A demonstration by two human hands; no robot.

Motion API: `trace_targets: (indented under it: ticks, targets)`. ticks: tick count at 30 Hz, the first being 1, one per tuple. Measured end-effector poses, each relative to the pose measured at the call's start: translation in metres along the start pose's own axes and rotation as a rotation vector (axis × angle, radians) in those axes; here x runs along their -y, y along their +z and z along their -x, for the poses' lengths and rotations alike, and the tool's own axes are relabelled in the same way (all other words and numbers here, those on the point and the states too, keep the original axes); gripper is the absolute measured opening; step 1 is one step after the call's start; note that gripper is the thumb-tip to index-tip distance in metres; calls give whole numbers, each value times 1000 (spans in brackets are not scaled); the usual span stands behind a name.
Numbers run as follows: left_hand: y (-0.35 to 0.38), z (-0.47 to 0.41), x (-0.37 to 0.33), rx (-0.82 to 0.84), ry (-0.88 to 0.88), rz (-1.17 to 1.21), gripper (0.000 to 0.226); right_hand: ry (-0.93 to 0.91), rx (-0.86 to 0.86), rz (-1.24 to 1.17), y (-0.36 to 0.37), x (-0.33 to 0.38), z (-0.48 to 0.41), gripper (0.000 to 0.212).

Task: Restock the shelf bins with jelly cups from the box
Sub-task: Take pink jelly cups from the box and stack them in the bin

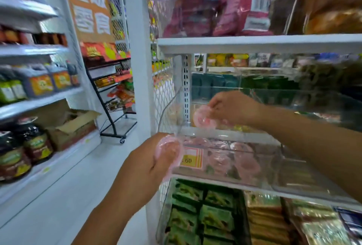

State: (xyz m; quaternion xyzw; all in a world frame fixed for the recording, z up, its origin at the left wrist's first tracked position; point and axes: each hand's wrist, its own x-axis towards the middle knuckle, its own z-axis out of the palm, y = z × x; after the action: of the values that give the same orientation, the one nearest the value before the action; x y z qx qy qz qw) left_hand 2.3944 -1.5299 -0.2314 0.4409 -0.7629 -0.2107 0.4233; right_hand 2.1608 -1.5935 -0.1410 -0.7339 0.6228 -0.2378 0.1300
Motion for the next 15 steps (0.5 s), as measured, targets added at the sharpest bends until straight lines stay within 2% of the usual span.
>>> trace_targets:
  ticks: [2,5,7,12,15]
  targets:
    - [-4,-5,9,40,-12,-29,44,28,76,92,15,-2,-39,26]
    - [-6,-13,20,52,-1,-37,44,87,164,185,41,-2,-83,30]
    - [-7,-16,26,48,9,-25,43,156,221,85,60,-4,-103,27]
    - [-7,-20,33,79,8,-26,35,352,498,-182,87,-12,-123,30]
    - [-6,-20,36,83,-9,-34,33,271,447,-131,88,-15,-125,29]
